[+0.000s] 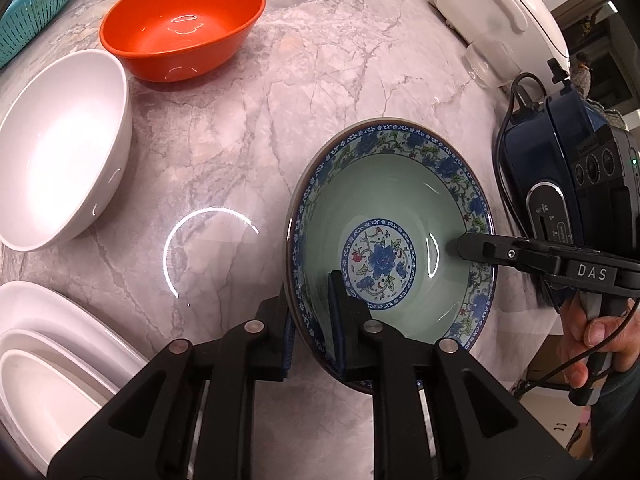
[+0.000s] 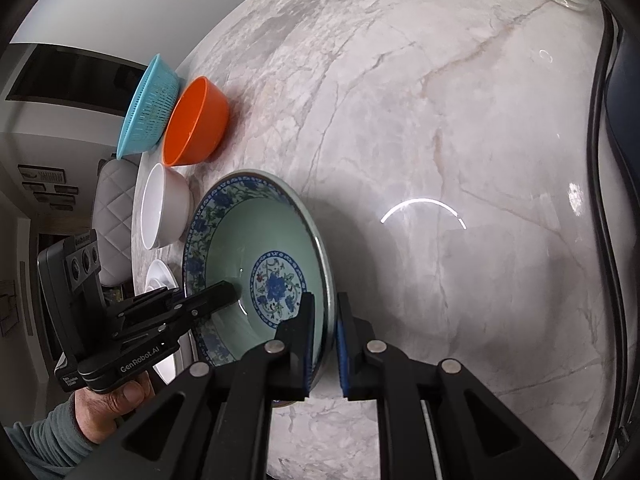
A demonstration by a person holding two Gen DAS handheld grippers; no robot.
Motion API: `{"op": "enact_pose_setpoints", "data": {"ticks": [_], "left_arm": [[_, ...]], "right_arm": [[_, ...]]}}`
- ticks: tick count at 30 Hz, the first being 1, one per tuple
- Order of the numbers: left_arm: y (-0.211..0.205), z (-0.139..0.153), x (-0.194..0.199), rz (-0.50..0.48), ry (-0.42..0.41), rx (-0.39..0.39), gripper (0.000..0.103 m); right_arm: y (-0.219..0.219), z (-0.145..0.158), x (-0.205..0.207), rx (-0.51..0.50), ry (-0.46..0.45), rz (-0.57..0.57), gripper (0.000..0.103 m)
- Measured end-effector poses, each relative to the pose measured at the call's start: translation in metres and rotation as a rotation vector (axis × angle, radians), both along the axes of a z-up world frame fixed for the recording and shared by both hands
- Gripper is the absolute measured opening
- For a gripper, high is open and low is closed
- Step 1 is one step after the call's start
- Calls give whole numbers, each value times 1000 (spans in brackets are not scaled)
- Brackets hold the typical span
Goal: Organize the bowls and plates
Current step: 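Lower the patterned bowl onto the table and open both tools, then move both tools to the orange bowl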
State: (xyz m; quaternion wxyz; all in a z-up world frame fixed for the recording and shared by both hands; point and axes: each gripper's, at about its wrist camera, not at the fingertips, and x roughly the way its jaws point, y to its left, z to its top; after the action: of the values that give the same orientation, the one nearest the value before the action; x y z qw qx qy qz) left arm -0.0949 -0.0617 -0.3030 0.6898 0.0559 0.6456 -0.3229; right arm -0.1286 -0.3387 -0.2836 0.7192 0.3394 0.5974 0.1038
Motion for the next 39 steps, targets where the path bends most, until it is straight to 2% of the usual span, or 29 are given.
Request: {"op": "enact_pose_setpoints", "data": {"ticks": [1, 2, 3, 4, 5, 6, 9, 13, 16, 20, 21, 25, 28, 30, 32, 36, 38, 39], "left_arm": [[1, 2, 0, 5, 0, -4, 29], [2, 5, 0, 13, -6, -11, 57], [4, 8, -1, 20, -13, -23, 81], [7, 12, -1, 30, -20, -35, 84], [9, 16, -2, 38, -20, -40, 84], [11, 20, -2, 46, -20, -43, 86], [16, 34, -4, 52, -29, -51, 88], [34, 67, -5, 70, -65, -103, 88], [63, 91, 9, 136, -89, -147, 94], [119, 116, 50, 272, -55, -218, 96], [131, 121, 61, 288, -63, -220, 96], [163, 139, 102, 311, -143, -146, 96], [172, 146, 127, 308, -179, -134, 94], [166, 147, 145, 273, -197, -134, 94], [153, 138, 163, 224, -188, -101, 94], [113, 97, 199, 133, -120, -62, 94], [95, 80, 211, 90, -121, -25, 94], [89, 73, 216, 74, -119, -7, 90]], "right_arm": [[0, 1, 0, -5, -6, -2, 14], [0, 2, 0, -8, -14, -6, 16], [-1, 3, -1, -7, -20, -11, 24], [-2, 5, -1, -5, -28, -17, 32], [-3, 7, -2, -10, -38, -25, 51], [-4, 10, -3, -19, -53, -33, 60], [-7, 19, -6, -20, -80, -41, 64], [-10, 34, -8, -43, -110, -55, 67], [-9, 52, -9, -65, -159, -53, 67], [-1, 79, -2, -99, -241, -29, 67], [2, 85, 3, -96, -253, -20, 67], [17, 102, 26, -84, -295, 23, 67], [26, 107, 48, -47, -297, 25, 67], [32, 107, 64, -33, -291, 19, 67], [38, 106, 81, -26, -285, 18, 67], [46, 89, 117, 22, -242, -11, 63], [46, 72, 136, 53, -191, -46, 57], [46, 64, 143, 61, -167, -63, 54]]}}
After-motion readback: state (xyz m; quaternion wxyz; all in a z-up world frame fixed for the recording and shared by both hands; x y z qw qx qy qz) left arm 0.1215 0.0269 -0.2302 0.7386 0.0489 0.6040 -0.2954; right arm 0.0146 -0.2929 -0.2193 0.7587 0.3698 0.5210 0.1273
